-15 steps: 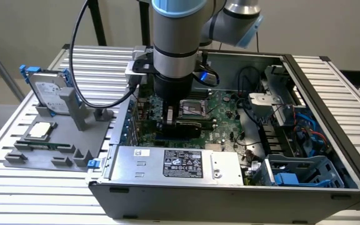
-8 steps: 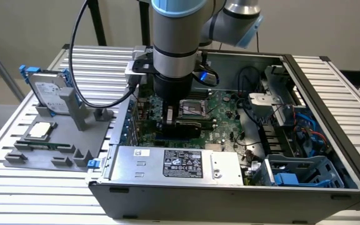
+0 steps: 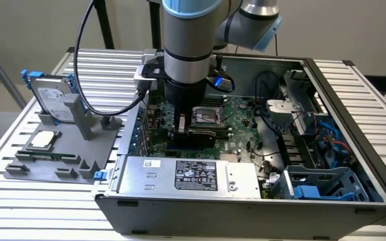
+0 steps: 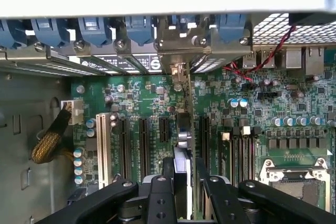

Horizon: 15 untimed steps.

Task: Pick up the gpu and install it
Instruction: 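Press down on the gpu until it lock into place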

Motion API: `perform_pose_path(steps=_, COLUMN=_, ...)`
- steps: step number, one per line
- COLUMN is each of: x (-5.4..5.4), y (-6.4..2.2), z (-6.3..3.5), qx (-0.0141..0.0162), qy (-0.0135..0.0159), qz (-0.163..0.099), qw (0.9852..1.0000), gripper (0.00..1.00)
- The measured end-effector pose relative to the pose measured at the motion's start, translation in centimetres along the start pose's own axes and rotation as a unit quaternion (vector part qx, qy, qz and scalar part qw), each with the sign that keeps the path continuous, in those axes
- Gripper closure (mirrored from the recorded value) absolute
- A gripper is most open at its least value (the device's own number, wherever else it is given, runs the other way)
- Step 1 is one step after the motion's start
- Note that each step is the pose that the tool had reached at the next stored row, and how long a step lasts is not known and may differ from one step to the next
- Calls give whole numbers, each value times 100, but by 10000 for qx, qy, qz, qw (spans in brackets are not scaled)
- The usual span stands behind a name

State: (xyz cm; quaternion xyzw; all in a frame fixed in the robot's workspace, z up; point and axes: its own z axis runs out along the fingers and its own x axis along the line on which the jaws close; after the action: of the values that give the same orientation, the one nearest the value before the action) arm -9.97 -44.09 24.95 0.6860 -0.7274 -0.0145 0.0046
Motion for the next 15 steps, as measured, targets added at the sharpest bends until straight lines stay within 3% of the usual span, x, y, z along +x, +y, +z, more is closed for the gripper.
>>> perform_pose_path(steps=10, x=-27, y=0, z=39, qx=9, qy=44, qz=1, qw=10000, gripper=100)
perform_pose_path(steps=15, x=-50, y=-5, z=66, qx=33, qy=80, qz=1, qw=10000, gripper=100)
